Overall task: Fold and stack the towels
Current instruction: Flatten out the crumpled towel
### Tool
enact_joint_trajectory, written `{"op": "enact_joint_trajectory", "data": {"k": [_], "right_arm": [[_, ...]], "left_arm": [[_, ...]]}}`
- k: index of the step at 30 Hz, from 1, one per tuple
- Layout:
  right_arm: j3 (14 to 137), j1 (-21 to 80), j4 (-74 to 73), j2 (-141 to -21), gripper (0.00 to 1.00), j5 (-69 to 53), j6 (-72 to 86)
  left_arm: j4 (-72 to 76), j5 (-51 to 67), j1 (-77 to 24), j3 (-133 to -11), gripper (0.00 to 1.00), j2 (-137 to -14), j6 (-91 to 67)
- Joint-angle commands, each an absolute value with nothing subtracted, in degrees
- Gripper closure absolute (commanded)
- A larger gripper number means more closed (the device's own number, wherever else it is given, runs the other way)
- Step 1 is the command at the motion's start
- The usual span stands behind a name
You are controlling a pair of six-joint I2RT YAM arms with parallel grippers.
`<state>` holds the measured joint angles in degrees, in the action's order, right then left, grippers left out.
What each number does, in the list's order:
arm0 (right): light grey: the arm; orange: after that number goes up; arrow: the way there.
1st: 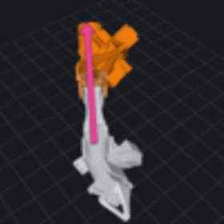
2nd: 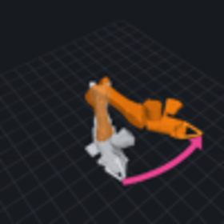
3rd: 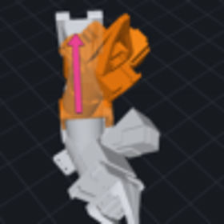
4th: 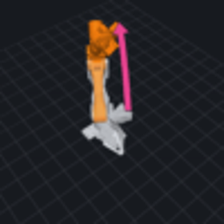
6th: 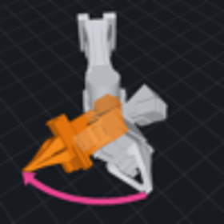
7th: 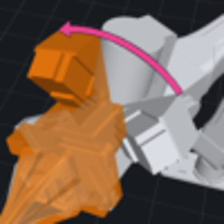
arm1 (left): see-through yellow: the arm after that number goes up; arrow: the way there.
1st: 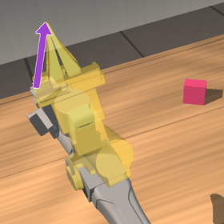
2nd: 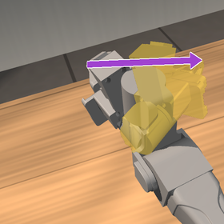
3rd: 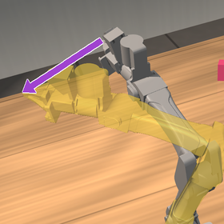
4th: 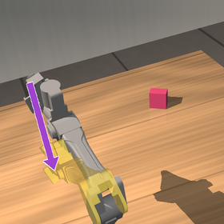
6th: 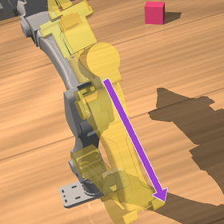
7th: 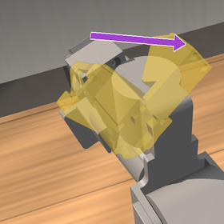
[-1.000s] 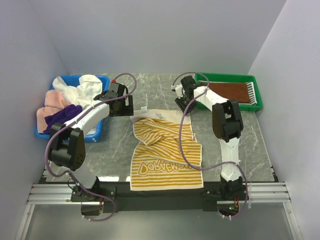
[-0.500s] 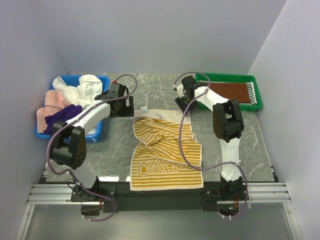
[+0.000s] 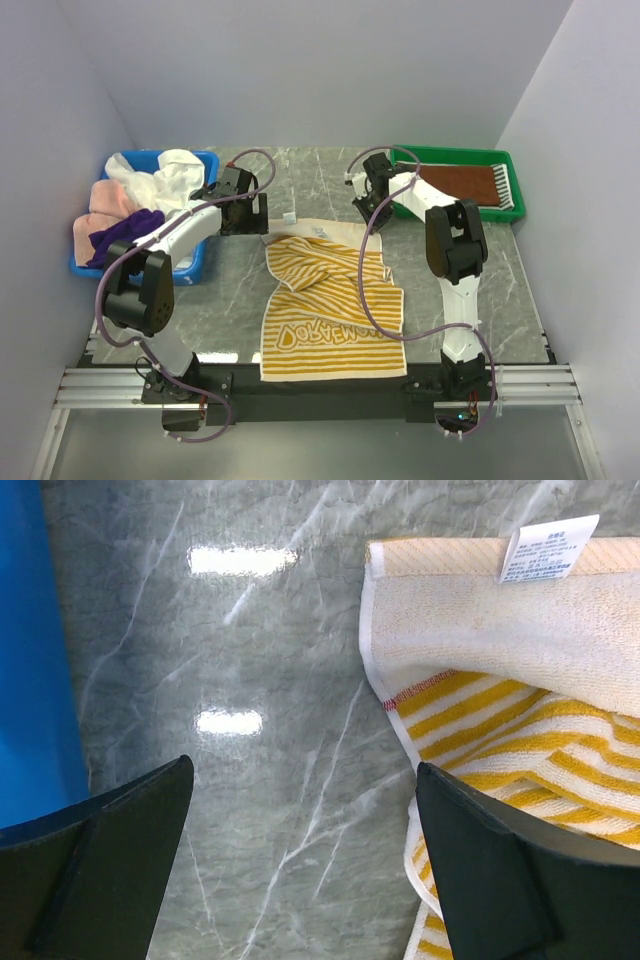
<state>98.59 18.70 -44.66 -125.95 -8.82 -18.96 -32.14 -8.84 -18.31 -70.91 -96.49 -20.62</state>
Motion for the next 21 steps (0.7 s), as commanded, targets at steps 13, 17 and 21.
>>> {"op": "enact_joint_trajectory", "data": {"k": [13, 17, 21], "right_arm": [[95.2, 18.4, -42.8, -123.7, 0.95, -11.5, -19.4], [94.8, 18.3, -42.5, -123.5, 0.95, -11.5, -19.5], [94.8, 18.2, -42.7, -123.5, 0.95, -11.1, -19.3]], "left_arm": [[-35.2, -9.5, -18.3, -90.2, 0.36, -114.7, -18.7], [-36.4, -9.6, -18.3, -94.6, 0.44, -119.2, -17.1], [-37.0, -9.1, -18.3, -96.5, 0.47, -121.6, -16.5]]}}
